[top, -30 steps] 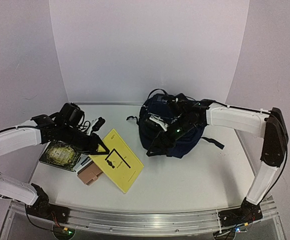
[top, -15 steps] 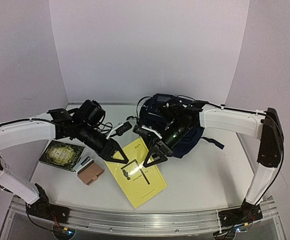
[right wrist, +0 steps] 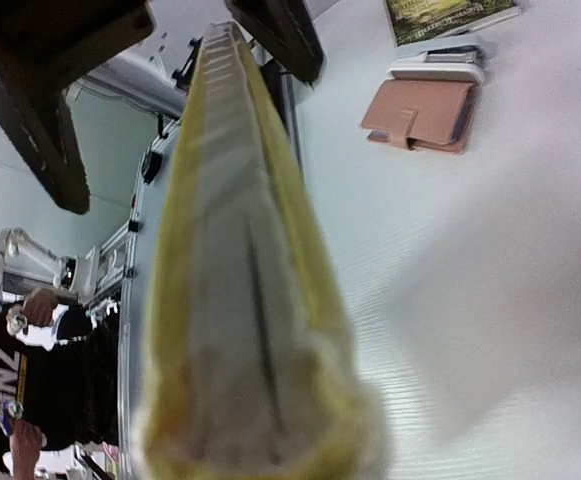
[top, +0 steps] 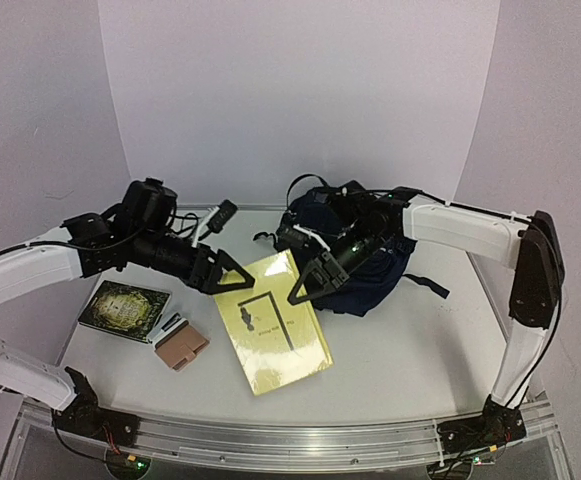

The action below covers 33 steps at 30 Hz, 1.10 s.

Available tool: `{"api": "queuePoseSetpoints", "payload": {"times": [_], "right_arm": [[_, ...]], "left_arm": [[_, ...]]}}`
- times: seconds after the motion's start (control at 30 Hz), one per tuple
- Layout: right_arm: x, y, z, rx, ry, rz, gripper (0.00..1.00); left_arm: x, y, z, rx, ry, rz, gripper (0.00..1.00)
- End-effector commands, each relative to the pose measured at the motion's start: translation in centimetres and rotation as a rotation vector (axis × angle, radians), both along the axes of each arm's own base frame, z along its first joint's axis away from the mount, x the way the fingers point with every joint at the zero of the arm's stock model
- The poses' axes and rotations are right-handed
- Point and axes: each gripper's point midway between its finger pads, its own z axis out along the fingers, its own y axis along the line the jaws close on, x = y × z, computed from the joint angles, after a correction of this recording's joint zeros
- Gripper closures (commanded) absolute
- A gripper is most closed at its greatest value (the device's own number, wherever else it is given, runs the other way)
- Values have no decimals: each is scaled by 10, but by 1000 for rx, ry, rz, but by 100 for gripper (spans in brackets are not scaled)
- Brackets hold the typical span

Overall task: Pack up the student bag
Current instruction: Pick up the book from the center of the board.

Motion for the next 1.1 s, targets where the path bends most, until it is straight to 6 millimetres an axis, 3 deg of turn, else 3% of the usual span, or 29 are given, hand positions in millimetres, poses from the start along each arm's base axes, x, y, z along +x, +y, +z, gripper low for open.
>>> {"api": "queuePoseSetpoints", "payload": {"times": [0.0, 0.03, 0.17, 0.33, 0.5, 0.77, 0.97, 1.07], "right_arm": [[91, -1, 68, 160, -59, -304, 100], [119, -9, 78, 194, -67, -424, 100], [178, -34, 114, 351, -11, -682, 100], [204, -46, 131, 486, 121, -797, 100], [203, -50, 157, 666, 248, -804, 100], [192, -46, 143, 711, 392, -776, 100], [178, -38, 134, 697, 409, -751, 100], [173, -34, 128, 684, 416, -739, 100]], "left_arm": [[52, 35, 41, -161, -105, 331, 8], [57, 42, 44, -201, -112, 379, 5], [69, 52, 46, -339, -93, 495, 0], [85, 41, 33, -456, -13, 540, 0], [93, 24, 33, -567, 35, 508, 7], [105, -5, 54, -653, 2, 436, 18], [109, -14, 62, -700, -4, 404, 24], [112, -16, 65, -714, -3, 404, 35]]}}
